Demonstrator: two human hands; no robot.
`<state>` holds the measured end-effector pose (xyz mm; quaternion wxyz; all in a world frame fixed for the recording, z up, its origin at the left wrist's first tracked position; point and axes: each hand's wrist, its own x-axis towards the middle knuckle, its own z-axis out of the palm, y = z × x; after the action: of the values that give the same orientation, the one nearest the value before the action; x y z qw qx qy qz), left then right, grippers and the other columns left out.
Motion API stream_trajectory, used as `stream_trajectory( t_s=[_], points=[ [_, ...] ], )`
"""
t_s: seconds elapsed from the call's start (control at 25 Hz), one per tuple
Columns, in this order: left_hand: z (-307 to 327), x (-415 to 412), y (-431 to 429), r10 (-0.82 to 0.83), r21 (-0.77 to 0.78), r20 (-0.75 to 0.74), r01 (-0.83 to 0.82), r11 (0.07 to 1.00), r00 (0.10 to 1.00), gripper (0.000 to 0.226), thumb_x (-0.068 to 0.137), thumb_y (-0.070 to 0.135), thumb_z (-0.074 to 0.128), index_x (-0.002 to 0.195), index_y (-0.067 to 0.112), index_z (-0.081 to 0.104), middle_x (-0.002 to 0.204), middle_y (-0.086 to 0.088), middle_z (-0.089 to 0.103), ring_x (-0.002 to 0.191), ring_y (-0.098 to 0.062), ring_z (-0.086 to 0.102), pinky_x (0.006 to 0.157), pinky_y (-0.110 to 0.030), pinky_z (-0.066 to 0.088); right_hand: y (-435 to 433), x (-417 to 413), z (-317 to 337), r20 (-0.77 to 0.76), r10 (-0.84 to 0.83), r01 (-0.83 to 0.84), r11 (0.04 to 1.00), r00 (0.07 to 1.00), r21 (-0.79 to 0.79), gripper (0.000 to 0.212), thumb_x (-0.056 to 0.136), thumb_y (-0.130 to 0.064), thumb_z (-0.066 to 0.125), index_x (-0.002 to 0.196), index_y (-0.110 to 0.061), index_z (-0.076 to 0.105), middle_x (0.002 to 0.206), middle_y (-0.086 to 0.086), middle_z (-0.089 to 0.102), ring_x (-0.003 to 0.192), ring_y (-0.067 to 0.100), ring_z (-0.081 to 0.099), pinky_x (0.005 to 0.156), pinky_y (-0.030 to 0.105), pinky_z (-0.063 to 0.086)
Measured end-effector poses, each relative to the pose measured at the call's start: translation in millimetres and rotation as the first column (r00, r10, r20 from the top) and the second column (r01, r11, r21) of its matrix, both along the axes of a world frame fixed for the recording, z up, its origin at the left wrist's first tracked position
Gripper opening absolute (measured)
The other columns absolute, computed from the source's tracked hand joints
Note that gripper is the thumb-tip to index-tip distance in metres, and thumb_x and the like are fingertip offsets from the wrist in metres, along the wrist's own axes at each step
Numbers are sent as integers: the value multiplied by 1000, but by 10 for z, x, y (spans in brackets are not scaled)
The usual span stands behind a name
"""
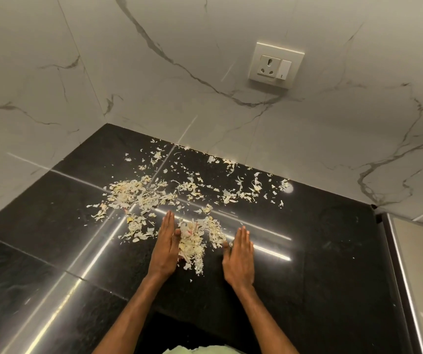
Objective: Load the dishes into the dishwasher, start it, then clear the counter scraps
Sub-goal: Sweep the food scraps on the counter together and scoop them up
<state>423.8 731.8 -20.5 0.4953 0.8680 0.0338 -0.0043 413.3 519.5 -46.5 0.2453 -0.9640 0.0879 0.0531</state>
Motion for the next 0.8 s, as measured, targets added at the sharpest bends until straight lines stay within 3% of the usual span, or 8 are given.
stream_trajectory(
  t_s=[0.12, 0.2, 0.28, 0.32, 0.4, 0.52, 0.64, 0.8],
  points=[
    [23, -87, 134, 36, 5, 7, -36, 999, 999, 73, 89, 80, 9, 154, 46, 3, 160, 31, -6, 145, 12, -5, 121, -45, 11, 546, 156, 35, -2, 144, -144, 987, 990, 74, 74, 100, -58, 12, 156, -14, -9, 162, 3, -17, 151, 16, -15, 123, 36, -7],
    [31, -147, 219, 57, -4, 2, -57, 998, 998, 72, 90, 80, 10, 154, 46, 4, 160, 30, -6, 145, 12, -5, 122, -45, 11, 784, 188, 76, 36, 233, -235, 945, 972, 227, 68, 103, -54, 18, 157, -21, -6, 163, -3, -15, 151, 11, -13, 125, 38, -3],
    [51, -201, 300, 83, -12, 6, -82, 997, 997, 70, 89, 80, 10, 152, 50, 3, 159, 32, -7, 146, 11, -5, 121, -46, 12, 806, 139, 136, 91, 109, -138, 882, 990, 451, 62, 104, -50, 23, 158, -27, 2, 165, -10, -6, 151, 6, -6, 125, 41, 5],
    [61, -221, 339, 99, -18, 11, -99, 995, 995, 69, 89, 80, 9, 152, 53, 2, 158, 35, -8, 147, 9, -3, 120, -47, 13, 760, 80, 128, 110, 6, -60, 870, 994, 490, 61, 104, -50, 23, 158, -28, 4, 165, -10, -3, 152, 6, -3, 125, 43, 7],
    [86, -252, 381, 125, -34, 17, -124, 992, 992, 67, 88, 80, 10, 150, 56, 2, 156, 38, -8, 149, 3, 1, 117, -47, 15, 639, -84, 52, 109, -108, 54, 912, 988, 408, 67, 100, -59, 13, 156, -25, -2, 165, -5, -5, 153, 12, -3, 125, 43, 3],
    [80, -306, 385, 143, -46, 20, -142, 989, 989, 68, 87, 82, 11, 150, 58, 2, 155, 40, -8, 149, 1, 3, 116, -49, 17, 732, -381, -96, 35, 39, -43, 992, 999, 121, 83, 89, -72, -9, 152, -20, -22, 161, 3, -27, 151, 18, -19, 121, 36, -12],
    [51, -350, 352, 146, -53, 21, -145, 988, 989, 62, 89, 81, 13, 147, 62, 3, 155, 40, -6, 148, 7, 1, 118, -47, 18, 1017, -267, -66, 34, 194, -195, 979, 980, 50, 85, 93, -72, -4, 147, -14, -35, 156, 2, -40, 147, 17, -31, 121, 36, -14],
    [40, -437, 332, 186, -70, 27, -183, 981, 982, 58, 90, 80, 15, 145, 65, 4, 156, 39, -2, 144, 15, -1, 116, -42, 14, 1041, 306, 167, 77, 396, -386, 915, 915, -121, 86, 94, -68, 4, 151, -11, -26, 157, 5, -37, 146, 18, -32, 122, 41, -15]
  ],
)
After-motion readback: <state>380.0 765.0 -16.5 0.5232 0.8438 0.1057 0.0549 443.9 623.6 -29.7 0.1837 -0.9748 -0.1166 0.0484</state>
